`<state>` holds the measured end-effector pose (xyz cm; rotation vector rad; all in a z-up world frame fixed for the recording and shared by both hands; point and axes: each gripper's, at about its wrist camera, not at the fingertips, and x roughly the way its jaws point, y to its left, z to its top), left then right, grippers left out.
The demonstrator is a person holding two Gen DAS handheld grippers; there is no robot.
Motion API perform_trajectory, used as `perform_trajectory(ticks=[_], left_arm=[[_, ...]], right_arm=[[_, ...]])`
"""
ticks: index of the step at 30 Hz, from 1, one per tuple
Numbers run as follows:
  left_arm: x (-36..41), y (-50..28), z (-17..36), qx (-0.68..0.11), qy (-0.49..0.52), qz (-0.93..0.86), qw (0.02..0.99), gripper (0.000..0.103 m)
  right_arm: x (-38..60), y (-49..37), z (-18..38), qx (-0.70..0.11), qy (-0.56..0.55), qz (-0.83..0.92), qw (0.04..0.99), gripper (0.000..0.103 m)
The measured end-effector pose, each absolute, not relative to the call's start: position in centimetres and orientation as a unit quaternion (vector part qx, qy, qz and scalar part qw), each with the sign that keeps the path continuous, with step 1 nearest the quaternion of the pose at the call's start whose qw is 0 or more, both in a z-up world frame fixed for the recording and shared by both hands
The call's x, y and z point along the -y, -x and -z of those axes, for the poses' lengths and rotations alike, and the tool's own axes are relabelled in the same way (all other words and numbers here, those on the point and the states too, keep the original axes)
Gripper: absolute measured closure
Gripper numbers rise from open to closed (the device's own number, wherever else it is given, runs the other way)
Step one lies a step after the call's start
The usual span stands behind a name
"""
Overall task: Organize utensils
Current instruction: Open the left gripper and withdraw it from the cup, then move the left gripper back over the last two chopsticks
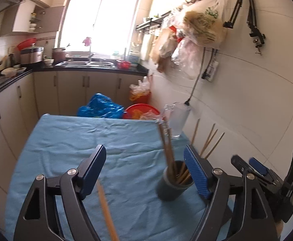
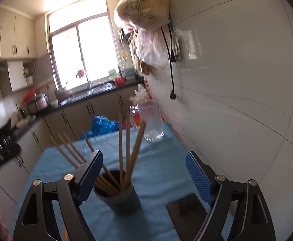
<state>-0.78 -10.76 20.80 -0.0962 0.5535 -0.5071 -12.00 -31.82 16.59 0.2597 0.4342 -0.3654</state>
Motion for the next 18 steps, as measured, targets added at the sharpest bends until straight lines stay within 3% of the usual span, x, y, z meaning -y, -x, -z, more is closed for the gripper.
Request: perform_trajectory(ticks=[18], left_arm=[[3.0, 2.3, -12.3, -0.371, 0.052, 0.183, 0.909, 0.024]], right_arm=[[24.0, 11.0, -9.4, -0.332, -0.060, 0.128, 0.933, 0.013]])
